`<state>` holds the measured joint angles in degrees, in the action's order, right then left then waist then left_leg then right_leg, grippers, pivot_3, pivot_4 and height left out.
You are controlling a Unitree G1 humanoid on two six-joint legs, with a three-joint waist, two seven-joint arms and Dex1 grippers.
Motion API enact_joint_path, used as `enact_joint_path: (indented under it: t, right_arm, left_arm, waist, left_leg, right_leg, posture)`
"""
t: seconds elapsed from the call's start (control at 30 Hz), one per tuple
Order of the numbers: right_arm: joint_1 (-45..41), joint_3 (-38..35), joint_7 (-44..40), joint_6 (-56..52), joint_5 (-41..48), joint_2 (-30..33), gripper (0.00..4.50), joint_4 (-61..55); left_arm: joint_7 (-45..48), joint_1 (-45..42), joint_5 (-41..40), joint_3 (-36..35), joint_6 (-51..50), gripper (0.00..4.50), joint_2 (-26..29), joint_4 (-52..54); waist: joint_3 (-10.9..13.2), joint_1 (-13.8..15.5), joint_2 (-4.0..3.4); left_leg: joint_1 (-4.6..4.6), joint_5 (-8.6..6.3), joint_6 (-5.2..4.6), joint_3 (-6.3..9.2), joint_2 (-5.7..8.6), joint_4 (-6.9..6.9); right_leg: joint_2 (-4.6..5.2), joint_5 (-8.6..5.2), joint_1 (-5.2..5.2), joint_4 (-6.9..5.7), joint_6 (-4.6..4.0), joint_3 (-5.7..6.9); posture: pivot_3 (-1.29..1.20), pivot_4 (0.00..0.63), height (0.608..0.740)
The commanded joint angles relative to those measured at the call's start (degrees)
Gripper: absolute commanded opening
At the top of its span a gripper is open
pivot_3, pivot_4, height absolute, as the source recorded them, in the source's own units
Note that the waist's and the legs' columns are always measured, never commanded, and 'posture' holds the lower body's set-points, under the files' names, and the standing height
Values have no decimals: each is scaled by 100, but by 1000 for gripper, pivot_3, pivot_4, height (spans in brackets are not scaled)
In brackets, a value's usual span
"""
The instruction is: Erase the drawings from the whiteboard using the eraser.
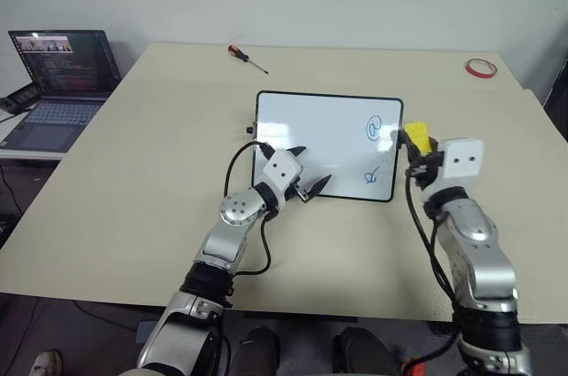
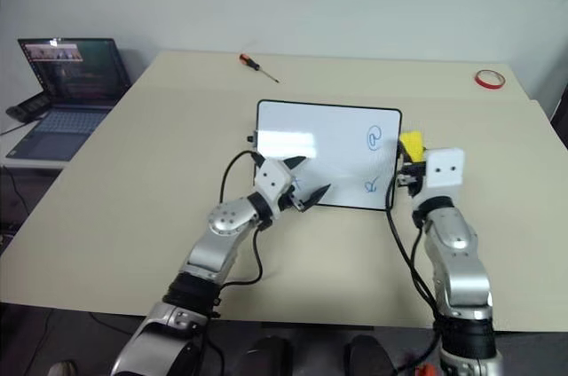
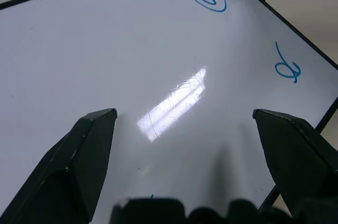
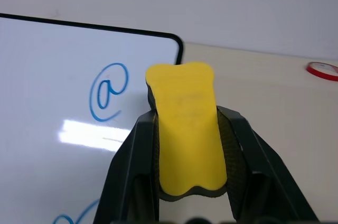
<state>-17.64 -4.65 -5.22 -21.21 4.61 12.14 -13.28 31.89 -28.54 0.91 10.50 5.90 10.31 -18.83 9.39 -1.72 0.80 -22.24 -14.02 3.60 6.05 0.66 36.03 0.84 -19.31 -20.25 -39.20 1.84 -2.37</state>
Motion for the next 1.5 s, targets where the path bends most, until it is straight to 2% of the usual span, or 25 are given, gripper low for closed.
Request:
enact_joint_path:
  t: [0.03, 0.27, 0.43, 0.87, 1.23, 1.5]
  right_arm:
    - [-584, 178, -107, 447, -100, -54, 1176, 518]
    - [-1004, 297, -256, 878, -149, -109, 1176, 1289]
    - [-1057, 302, -183, 769, -170, -125, 1176, 1498]
    - [-75, 789, -704, 359, -191, 19, 1176, 766]
    - [-998, 329, 147, 764, -703, 215, 1176, 1600]
    - [-848, 596, -102, 850, -655, -47, 1176, 1489]
  left_arm:
    - [-45, -293, 2, 31, 246, 4500, -126, -67]
    - [21, -381, -10, 49, 337, 4500, -176, -206]
    - [80, -411, -21, 98, 339, 4500, -216, -138]
    - [136, -501, -25, 35, 371, 4500, -208, -205]
    - [164, -530, -24, 87, 388, 4500, -284, -238]
    - [187, -488, -35, 80, 365, 4500, -280, -184]
  waist:
    - [0, -8, 0]
    - [0, -15, 0]
    - [0, -15, 0]
    - [-1, -23, 0]
    - [-1, -16, 1]
    - [-1, -31, 1]
  left_leg:
    - [0, 0, 0, -1, 0, 1]
    - [-12, 0, 0, 1, -4, -1]
    - [-18, 0, 0, -1, -3, 3]
    - [-10, 1, -1, 0, -4, 7]
    - [26, 3, -1, -2, 2, 8]
    - [26, 3, -2, -3, -2, 6]
  right_leg:
    - [0, 0, 0, -1, 0, 4]
    - [4, 0, -8, 4, 0, 3]
    - [18, 1, -22, -13, -1, 4]
    - [17, 0, -23, -33, 0, 1]
    - [17, 0, 2, -43, 1, -2]
    - [18, 0, -1, -41, 1, -7]
  posture:
    - [0, 150, 740]
    - [0, 150, 740]
    - [0, 150, 740]
    - [0, 150, 740]
    - [0, 150, 740]
    - [0, 150, 740]
